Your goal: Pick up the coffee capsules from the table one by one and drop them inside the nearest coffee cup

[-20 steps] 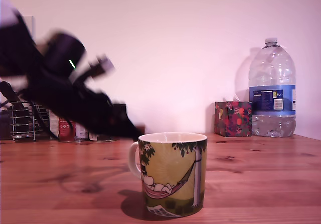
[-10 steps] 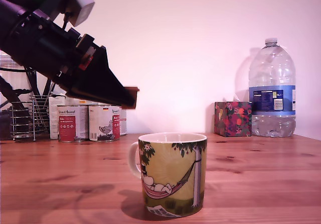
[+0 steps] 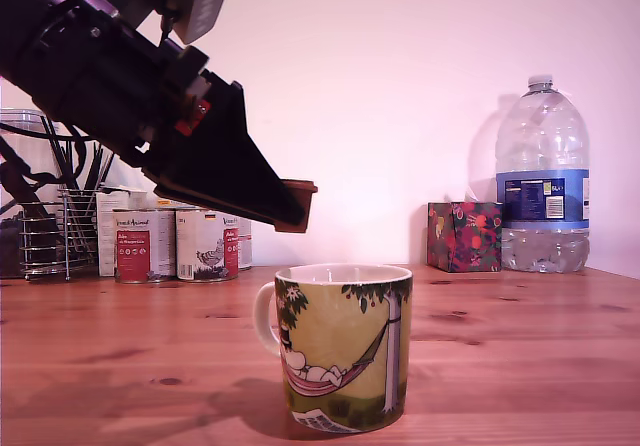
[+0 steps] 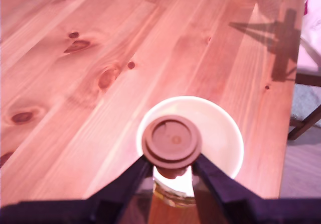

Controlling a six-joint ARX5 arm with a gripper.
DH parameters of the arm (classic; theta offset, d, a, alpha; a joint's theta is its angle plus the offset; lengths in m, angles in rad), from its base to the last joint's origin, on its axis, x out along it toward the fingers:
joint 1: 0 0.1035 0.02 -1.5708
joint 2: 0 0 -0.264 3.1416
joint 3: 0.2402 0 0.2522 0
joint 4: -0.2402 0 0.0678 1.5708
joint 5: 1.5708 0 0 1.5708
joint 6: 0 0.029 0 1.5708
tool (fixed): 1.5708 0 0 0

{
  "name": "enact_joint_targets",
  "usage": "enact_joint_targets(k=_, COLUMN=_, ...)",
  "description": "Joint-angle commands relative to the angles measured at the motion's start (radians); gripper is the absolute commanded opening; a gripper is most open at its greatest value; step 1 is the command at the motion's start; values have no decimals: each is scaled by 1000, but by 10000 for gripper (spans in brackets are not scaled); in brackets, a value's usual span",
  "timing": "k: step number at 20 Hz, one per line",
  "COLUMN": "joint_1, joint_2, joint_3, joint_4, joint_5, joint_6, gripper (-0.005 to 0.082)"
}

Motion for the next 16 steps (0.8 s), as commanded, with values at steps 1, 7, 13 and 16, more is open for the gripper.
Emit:
enact_joint_targets(k=1, joint_1=-17, joint_2=-1, joint_3=-5, joint_4=-23, joint_5=-23, joint_6=-3, gripper=110)
enact_joint_targets(k=7, joint_1=-72, joint_2=63, joint_3=105, joint_4=-160, joint_5=-61, joint_6=0, gripper=111)
enact_joint_targets(k=13, joint_1=-115, joint_2=165, joint_3=233, joint_4=-304, joint_5=-135, joint_6=40, gripper=113)
enact_joint_targets(k=16, joint_1=-135, joint_2=203, joint_3=292, joint_4=-383, joint_5=-168, joint_6=58, gripper=113)
